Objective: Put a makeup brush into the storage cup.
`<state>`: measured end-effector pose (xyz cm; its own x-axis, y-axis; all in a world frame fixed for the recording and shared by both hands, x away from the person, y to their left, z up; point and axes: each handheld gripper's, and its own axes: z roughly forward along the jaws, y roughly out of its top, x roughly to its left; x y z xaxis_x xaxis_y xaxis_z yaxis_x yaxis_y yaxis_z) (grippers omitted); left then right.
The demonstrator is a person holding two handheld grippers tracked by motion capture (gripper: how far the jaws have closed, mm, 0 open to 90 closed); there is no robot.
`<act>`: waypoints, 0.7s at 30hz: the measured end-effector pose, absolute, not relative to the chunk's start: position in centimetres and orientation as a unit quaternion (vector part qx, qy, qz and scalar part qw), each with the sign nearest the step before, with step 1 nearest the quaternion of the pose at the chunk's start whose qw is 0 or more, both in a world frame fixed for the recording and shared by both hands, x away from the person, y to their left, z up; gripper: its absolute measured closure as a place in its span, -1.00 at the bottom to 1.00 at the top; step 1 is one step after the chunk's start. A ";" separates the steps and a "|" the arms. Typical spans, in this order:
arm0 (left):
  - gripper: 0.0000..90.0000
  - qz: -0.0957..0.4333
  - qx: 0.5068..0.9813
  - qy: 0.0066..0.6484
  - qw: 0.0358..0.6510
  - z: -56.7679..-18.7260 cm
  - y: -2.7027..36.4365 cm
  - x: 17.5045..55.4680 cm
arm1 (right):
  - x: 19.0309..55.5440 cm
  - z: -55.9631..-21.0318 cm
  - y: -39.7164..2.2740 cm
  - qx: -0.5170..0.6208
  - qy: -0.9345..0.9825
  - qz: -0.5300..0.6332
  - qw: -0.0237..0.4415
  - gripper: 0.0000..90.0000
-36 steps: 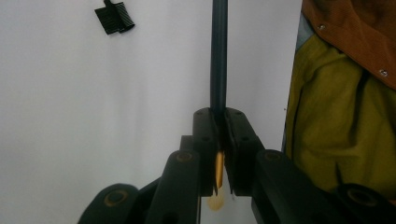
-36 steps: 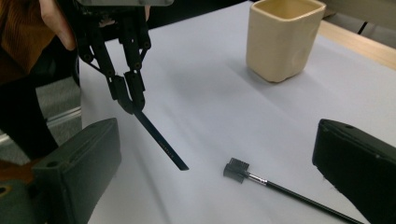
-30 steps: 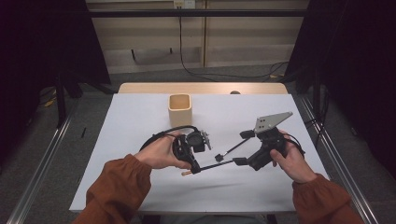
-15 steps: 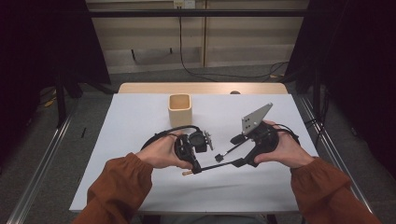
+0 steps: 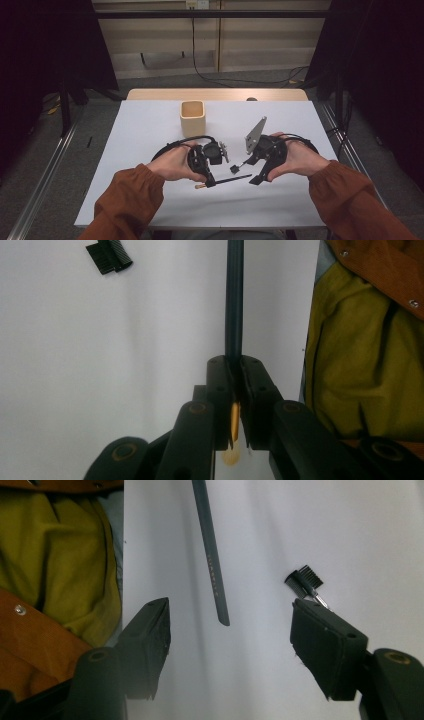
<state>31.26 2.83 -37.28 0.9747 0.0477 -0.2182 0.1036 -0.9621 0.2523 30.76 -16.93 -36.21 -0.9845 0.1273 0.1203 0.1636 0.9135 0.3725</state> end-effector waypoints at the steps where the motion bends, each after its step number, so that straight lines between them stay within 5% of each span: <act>1: 0.87 -0.106 0.986 0.033 0.128 -37.3 2.8 31.3 | 30.7 -36.3 -16.8 -0.073 -0.978 -0.188 0.047 -0.35; 21: 0.87 -0.108 0.985 0.025 0.131 -37.5 2.5 31.4 | 31.5 -37.3 -15.5 -0.054 -0.986 -0.133 0.084 0.43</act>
<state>31.36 2.54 -37.48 0.9752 0.0216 -0.2203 0.0783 -0.9645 0.2522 31.50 -15.54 -37.28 -0.9801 0.0852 0.1793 0.1296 0.9588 0.2529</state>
